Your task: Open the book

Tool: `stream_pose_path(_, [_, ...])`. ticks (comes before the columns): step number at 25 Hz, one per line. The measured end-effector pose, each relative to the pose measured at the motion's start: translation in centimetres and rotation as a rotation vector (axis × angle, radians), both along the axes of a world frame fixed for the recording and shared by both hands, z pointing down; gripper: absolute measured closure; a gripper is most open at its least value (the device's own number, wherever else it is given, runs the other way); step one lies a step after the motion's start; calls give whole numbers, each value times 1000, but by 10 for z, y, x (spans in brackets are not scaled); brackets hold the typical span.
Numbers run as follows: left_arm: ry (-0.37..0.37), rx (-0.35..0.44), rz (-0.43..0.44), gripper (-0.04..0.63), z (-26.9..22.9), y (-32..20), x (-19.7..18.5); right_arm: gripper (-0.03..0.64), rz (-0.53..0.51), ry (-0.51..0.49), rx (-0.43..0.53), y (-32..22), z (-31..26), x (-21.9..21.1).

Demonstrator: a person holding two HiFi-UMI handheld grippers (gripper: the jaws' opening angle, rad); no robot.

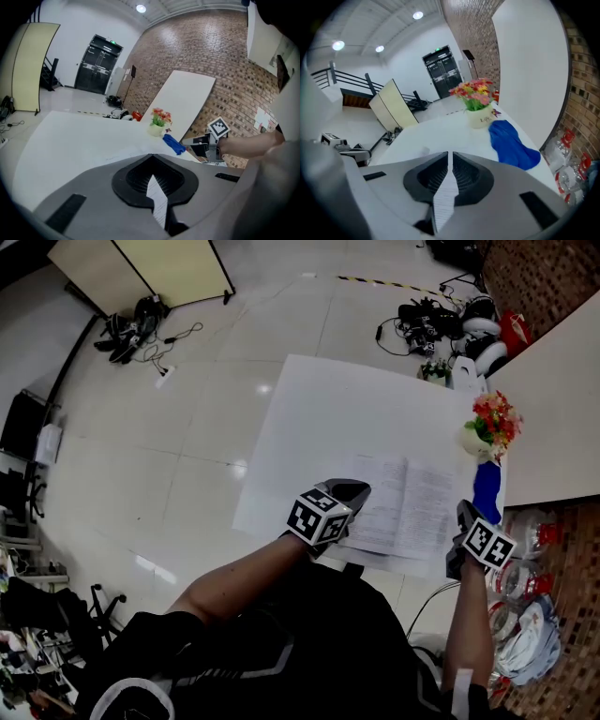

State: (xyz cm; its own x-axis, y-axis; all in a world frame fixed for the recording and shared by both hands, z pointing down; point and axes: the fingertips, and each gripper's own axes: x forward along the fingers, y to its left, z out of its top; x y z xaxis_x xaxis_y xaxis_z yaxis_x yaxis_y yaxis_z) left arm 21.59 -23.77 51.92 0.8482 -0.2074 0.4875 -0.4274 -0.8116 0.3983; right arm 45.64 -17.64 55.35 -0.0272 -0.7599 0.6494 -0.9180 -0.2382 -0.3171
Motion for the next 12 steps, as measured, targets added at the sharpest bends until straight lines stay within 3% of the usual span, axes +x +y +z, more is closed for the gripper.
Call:
stream_pose_path(6, [49,78,-15,600,-27,-4,-27,614,-142,76,246,-24,-71,-74])
stream_pose_path(12, [96,107,-70,600,-36,-16,-48,614,-194,189,292,-27,-86,-102])
